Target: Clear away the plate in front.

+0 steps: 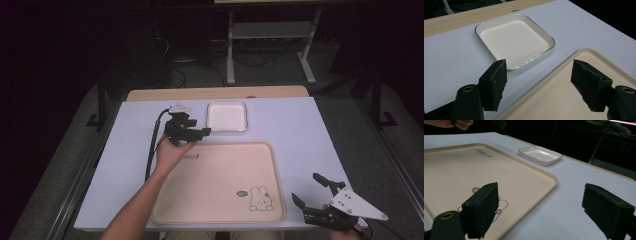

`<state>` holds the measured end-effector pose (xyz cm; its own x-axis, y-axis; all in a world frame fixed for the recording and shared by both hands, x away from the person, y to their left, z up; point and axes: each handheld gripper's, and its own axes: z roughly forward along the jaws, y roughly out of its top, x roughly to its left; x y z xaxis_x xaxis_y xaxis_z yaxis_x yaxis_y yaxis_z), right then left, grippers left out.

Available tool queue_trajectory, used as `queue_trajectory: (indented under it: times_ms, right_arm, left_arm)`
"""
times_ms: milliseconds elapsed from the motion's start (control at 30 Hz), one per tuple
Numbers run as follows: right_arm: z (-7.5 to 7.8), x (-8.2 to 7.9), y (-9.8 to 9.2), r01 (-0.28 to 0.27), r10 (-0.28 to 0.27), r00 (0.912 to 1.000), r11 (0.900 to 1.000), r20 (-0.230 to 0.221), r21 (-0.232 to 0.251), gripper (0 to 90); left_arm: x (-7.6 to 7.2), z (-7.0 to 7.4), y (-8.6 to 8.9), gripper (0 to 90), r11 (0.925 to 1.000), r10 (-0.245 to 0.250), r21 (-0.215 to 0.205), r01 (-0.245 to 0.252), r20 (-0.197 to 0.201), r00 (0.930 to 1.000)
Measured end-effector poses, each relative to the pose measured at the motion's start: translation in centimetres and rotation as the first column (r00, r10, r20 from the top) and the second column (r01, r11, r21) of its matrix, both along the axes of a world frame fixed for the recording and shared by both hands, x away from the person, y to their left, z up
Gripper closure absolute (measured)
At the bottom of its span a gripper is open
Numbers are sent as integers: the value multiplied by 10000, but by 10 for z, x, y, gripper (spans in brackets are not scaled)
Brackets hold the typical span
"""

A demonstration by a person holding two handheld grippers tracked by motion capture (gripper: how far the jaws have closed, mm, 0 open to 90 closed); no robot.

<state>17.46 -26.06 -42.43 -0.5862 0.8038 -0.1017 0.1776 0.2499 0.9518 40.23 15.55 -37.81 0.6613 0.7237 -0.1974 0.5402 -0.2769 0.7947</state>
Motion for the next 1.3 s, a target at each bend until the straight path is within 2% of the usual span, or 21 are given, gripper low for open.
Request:
queue_trajectory:
  times_ms: [200,333,433,500,633,733,767,833,900,1000,1033,1067,1100,1167,1300]
  right_arm:
    - [0,0,0,22,-22,10000,10000,-21,-10,129]
    - [0,1,-1,55,-55,10000,10000,-27,-22,129]
    - [0,0,-1,61,-61,10000,10000,-10,30,129]
    - [0,1,-1,38,-38,10000,10000,-14,16,129]
    - [0,0,-1,24,-24,10000,10000,-7,-16,129]
    - [0,1,-1,4,-4,10000,10000,-22,-42,129]
    - [0,1,-1,9,-9,10000,10000,-15,-36,129]
    - [0,1,-1,57,-57,10000,10000,-37,-7,129]
    - [0,1,-1,82,-82,10000,10000,-16,-5,129]
    - [-1,2,-2,82,-82,10000,10000,-38,-5,129]
    - [-1,2,-2,93,-93,9999,10000,-44,-23,129]
    - [-1,2,-2,93,-93,9999,10000,-44,-23,129]
    - [-1,1,-2,110,-110,9999,9999,-49,-8,129]
    - [-1,1,-3,114,-114,9999,9999,-57,-8,129]
    - [-1,1,-3,79,-80,9999,10000,-86,-30,129]
  left_arm:
    - [22,-3,-2,297,9981,511,-309,-525,-439,9977]
    - [36,-6,-3,294,9958,902,-112,-913,-719,9933]
    - [45,-7,-3,291,9941,1062,-132,-1078,-897,9903]
    - [50,-6,-6,295,9935,1138,148,-1129,-911,9893]
    - [63,-3,-13,300,9928,1165,384,-1132,-975,9884]
    - [72,-2,-18,302,9929,1105,565,-1043,-1192,9867]
    - [78,-2,-22,302,9909,1068,953,-946,-1322,9855]
    - [84,-3,-26,308,9871,1028,1366,-838,-1388,9850]
    - [90,-4,-29,324,9873,1025,1364,-818,-1518,9831]
    - [96,-10,-30,354,9892,1154,1102,-965,-1805,9768]
    - [99,-16,-30,371,9877,1406,959,-1231,-2044,9688]
    - [99,-16,-30,372,9877,1406,959,-1231,-2044,9688]
    - [101,-22,-31,374,9830,1643,1159,-1423,-2102,9638]
    - [103,-25,-30,380,9805,1754,1248,-1516,-2092,9620]
    - [109,-33,-26,451,9754,2158,971,-1978,-2389,9468]
